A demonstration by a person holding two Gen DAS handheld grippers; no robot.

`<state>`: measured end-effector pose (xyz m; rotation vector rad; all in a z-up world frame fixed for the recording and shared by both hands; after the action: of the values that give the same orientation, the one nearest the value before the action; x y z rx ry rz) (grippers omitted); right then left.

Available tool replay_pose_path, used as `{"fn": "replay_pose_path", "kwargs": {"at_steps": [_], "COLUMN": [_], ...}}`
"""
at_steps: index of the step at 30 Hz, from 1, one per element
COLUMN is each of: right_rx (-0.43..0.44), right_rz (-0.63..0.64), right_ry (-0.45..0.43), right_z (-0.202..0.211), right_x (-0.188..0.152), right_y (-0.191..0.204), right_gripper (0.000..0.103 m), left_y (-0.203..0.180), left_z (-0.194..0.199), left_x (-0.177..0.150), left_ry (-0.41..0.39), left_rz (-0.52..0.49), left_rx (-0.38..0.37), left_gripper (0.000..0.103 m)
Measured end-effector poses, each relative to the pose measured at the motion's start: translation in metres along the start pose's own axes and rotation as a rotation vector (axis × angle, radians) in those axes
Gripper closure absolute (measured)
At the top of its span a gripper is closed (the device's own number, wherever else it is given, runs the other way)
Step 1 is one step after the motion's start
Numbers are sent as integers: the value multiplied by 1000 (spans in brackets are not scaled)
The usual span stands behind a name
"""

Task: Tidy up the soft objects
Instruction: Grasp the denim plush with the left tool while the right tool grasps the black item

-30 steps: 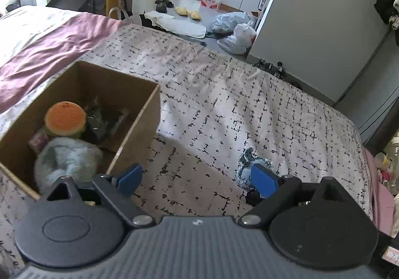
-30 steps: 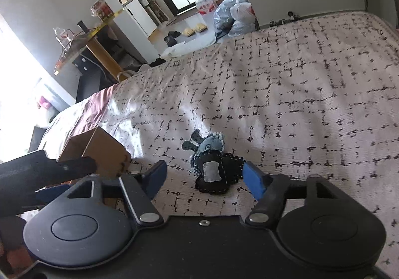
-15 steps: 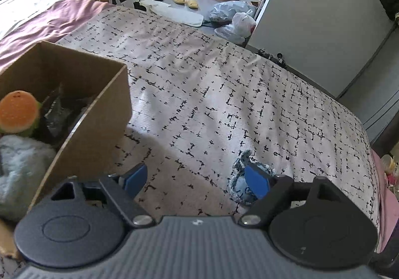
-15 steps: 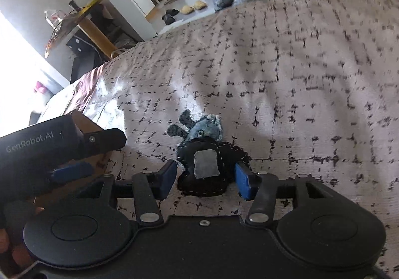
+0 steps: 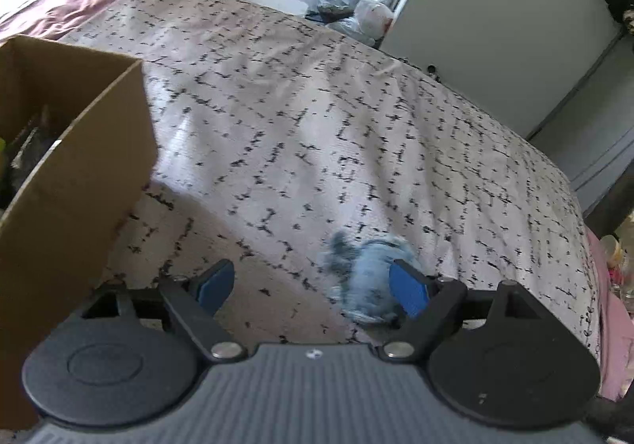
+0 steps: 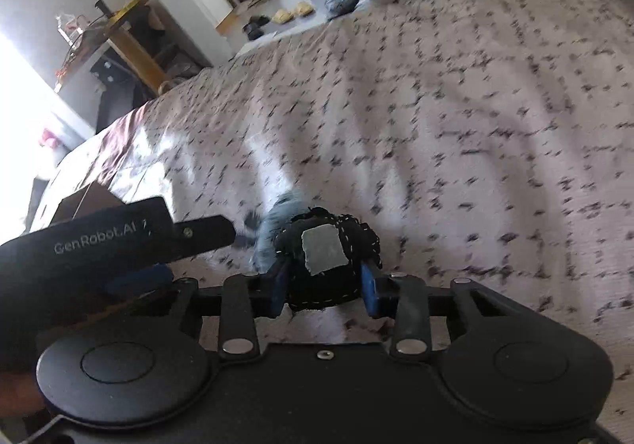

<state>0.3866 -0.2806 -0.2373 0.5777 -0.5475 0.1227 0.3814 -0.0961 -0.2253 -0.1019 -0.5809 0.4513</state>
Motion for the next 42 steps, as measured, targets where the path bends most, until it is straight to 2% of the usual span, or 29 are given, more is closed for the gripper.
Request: {"fn": "replay_pose_path", "kwargs": {"at_steps": [6, 9, 13, 16, 20, 24, 27, 29, 30, 31, 32, 35, 38, 42], "right_rx": [-48, -82, -96, -104, -101, -102, -106, -108, -106, -103, -104, -99, -88, -80], "right_rz": [4, 9, -24, -29, -28, -38, -49, -37, -34, -36, -42, -51, -55, -36], "right_ry": [-11, 7, -1, 1, -3, -14, -18, -24, -29, -31, -28, -27, -34, -53], "right_z": [4, 2, 7, 8, 13, 18, 19, 22, 23, 24, 24, 26, 32, 46], "right_x": [3, 1, 2, 2, 2, 1, 3, 3, 2, 1, -2, -9, -14, -19], "right_y": [-5, -8, -16, -17, -17, -21, -21, -18, -17, -17, -17, -14, -7, 5], "right_gripper": [68, 68, 68, 68, 68, 68, 68, 68, 68, 68, 68, 68, 68, 68], "left_y": [-11, -17, -20, -26, -36, -42, -45, -43, -44, -46, -47, -38, -34, -27], "left_z": [-8, -13, -14, -12, -18, -28, -40, -45, -42, -40, -37, -24, -9, 18], "left_x": [0, 1, 6, 10, 12, 9, 6, 6, 7, 7, 8, 9, 11, 17], "left_ry": [3, 12, 25, 25, 67, 91, 128, 137, 132, 128, 125, 119, 105, 85], "left_rz": [-25, -37, -12, -20, -67, -98, -158, -160, -175, -201, -215, -189, -214, -214], "left_rx": [-27, -46, -59, -76, -99, -71, -83, -58, -58, -54, -51, -56, -41, -69], "left_gripper": [21, 29, 48, 49, 49, 49, 48, 52, 55, 66, 71, 78, 80, 80]}}
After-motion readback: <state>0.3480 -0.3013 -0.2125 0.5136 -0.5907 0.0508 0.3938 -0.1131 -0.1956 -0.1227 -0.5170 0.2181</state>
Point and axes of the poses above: each gripper's, at about its wrist camera, not at the fingertips, and z roughly against the way its jaws point, y to its left, x to its top, the point moved 1 cm from there along -z, roughly the way its jaws point, and after that the axes turned 4 degrees about x, right-handed, at the moved point
